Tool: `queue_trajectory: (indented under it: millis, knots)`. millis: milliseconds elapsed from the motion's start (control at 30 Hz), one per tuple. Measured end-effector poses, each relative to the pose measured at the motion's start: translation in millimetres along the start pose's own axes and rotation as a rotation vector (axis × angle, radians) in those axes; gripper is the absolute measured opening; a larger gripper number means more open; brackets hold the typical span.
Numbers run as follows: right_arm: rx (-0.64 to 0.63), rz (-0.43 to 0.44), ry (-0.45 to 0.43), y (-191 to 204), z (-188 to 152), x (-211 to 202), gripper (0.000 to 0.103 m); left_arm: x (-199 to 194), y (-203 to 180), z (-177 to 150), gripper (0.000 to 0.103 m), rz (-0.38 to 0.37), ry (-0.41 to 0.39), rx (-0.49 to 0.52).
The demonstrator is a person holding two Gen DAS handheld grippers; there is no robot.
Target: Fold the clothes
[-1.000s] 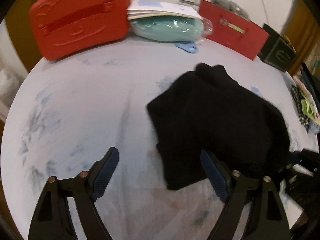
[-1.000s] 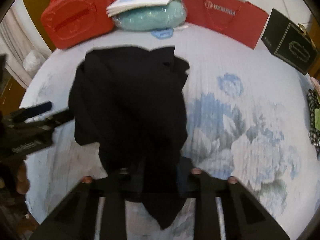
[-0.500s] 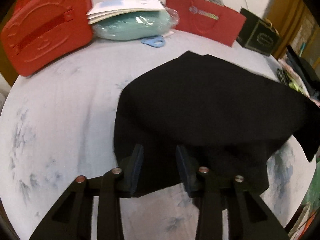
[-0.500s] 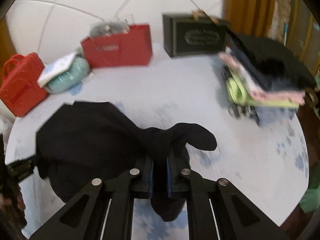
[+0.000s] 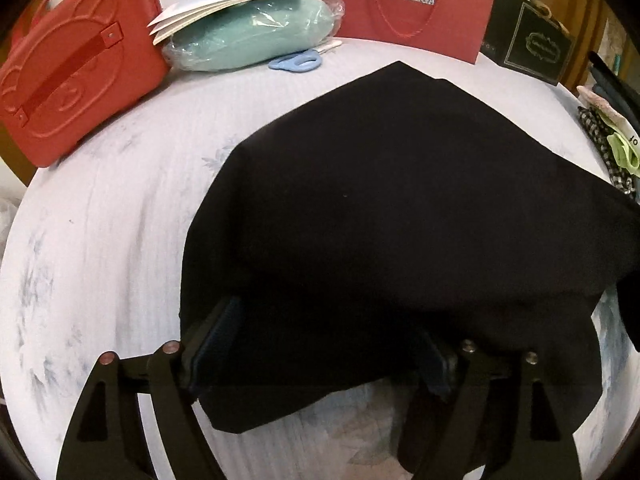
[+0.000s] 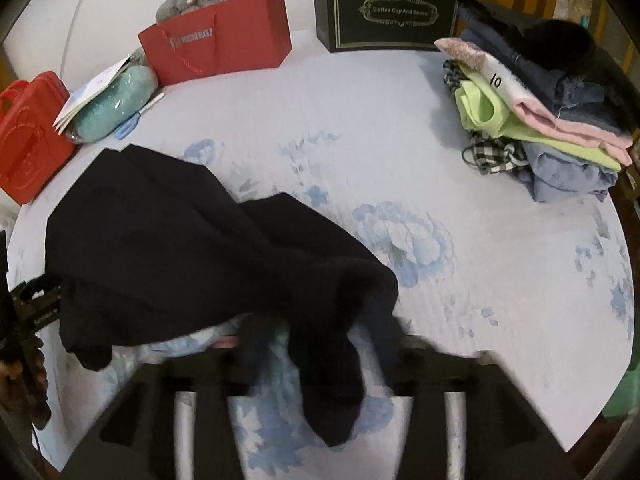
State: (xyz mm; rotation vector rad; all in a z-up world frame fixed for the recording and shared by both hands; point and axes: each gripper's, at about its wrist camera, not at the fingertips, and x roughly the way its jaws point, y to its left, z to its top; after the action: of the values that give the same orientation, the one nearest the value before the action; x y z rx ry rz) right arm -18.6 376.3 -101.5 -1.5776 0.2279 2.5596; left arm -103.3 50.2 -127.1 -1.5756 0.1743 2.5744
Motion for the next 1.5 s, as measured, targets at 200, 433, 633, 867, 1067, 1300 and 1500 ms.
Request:
queue_trajectory:
  millis: [200,433,633,867,1067,1300,1500]
  knots:
    - [-0.074,0.015,0.014,-1,-9,2,0.094,-9,5,-3,0.079,0.009,-0.002,-0.040]
    - [-0.150,-0.042,0.036,9,-6,24,0.045,-16,18,4,0.005,0.028,-0.012,-0.136]
    - [-0.119,-0.003,-0.050,7,13,-6,0.016,-64,72,19,0.002,0.014,-0.085,-0.254]
    - [-0.052,0.035,-0.259,-1,40,-91,0.014,-112,112,27,0.063,-0.053,-0.146,-0.260]
    - [0.000,-0.014,-0.212,-16,32,-94,0.015,-83,78,19,0.078,-0.079,-0.122,-0.144]
    - [0.018,-0.031,-0.111,-31,15,-57,0.036,-30,39,17,0.078,-0.128,-0.018,-0.040]
    - [-0.009,-0.043,-0.041,-39,0,-35,0.087,-10,23,19,0.078,-0.093,0.007,-0.011]
